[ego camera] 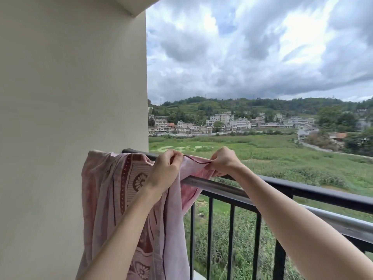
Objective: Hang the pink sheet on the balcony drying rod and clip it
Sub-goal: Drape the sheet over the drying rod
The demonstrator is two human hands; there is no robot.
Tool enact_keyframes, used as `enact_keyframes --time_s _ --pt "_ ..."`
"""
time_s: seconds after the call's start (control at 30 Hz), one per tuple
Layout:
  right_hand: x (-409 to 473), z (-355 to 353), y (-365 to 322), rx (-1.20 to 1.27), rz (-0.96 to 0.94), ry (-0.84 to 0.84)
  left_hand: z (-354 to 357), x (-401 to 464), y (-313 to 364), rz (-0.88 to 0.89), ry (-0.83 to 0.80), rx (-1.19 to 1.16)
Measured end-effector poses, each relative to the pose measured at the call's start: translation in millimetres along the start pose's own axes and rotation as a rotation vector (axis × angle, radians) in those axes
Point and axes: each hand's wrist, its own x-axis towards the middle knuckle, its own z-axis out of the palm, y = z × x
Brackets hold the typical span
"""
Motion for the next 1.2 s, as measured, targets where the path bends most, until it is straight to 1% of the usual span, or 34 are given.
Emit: enact_keyframes --time_s 0.1,0.2,0.3,0.43,0.5,0.53,0.63,0.73,0.83,0.97,1.03,1.1,1.2 --pt "-11 -21 17 -0.028 -0.003 -0.002 23 -9 13 0.028 -0.003 0.112" --pt "-25 -40 33 -0.064 -0.043 0.049 54 -21 25 0.037 -0.002 0.132" --pt "-37 -57 47 -0.09 -0.112 0.125 82 -37 44 0.095 0.117 0.108" --pt "-60 -79 60 -0.039 -0.205 0.237 111 -64 74 0.128 0.275 0.182" --pt "-74 -89 66 -0.043 -0.247 0.255 122 -79 88 0.126 0.319 0.219" --pt "-81 -93 69 -0.052 -0.253 0.233 125 -86 95 0.113 0.323 0.233" --pt "-98 -100 78 -0.115 -0.261 0.112 128 -106 106 0.027 0.268 0.219" --pt "-117 -98 81 -0.233 -0.321 0.076 127 -128 105 0.003 0.223 0.289" --pt "-144 -90 81 -0.333 -0.399 0.094 127 -153 89 0.001 0.234 0.464" --pt "-177 -77 88 -0.476 -0.541 0.167 132 -186 62 -0.081 0.226 0.532" --pt "-190 -66 96 -0.464 -0.665 0.169 137 -198 50 -0.124 0.15 0.551" --pt "-201 -51 101 -0.406 -0.779 0.124 137 -207 36 -0.185 0.062 0.558" --pt "-212 -17 106 -0.36 -0.805 0.001 125 -219 9 -0.277 0.001 0.54"
